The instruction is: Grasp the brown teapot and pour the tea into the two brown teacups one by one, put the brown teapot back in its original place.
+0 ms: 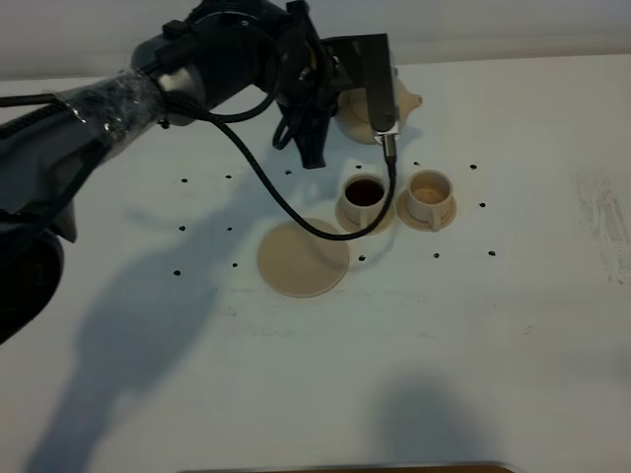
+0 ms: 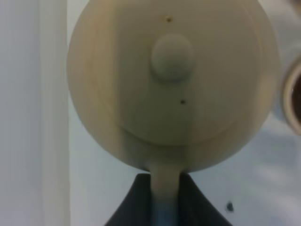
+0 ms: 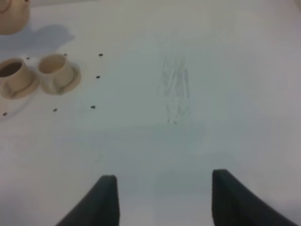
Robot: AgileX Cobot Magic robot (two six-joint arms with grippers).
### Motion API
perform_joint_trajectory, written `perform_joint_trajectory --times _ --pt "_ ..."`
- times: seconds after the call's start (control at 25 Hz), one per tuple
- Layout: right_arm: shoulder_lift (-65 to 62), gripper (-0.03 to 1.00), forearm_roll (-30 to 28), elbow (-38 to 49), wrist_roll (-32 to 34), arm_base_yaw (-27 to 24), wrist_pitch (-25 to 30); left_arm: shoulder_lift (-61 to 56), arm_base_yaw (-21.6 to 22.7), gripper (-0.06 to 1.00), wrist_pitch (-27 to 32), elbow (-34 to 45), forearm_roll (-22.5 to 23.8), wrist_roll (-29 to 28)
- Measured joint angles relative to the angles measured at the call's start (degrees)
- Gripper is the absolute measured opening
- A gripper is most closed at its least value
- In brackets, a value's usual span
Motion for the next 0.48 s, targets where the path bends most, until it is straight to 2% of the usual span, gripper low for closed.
perform_joint_trajectory --times 0.48 --pt "0.0 0.43 0.0 0.0 0.0 0.0 0.0 0.5 -0.8 0.16 -0.4 -0.6 0.1 9.7"
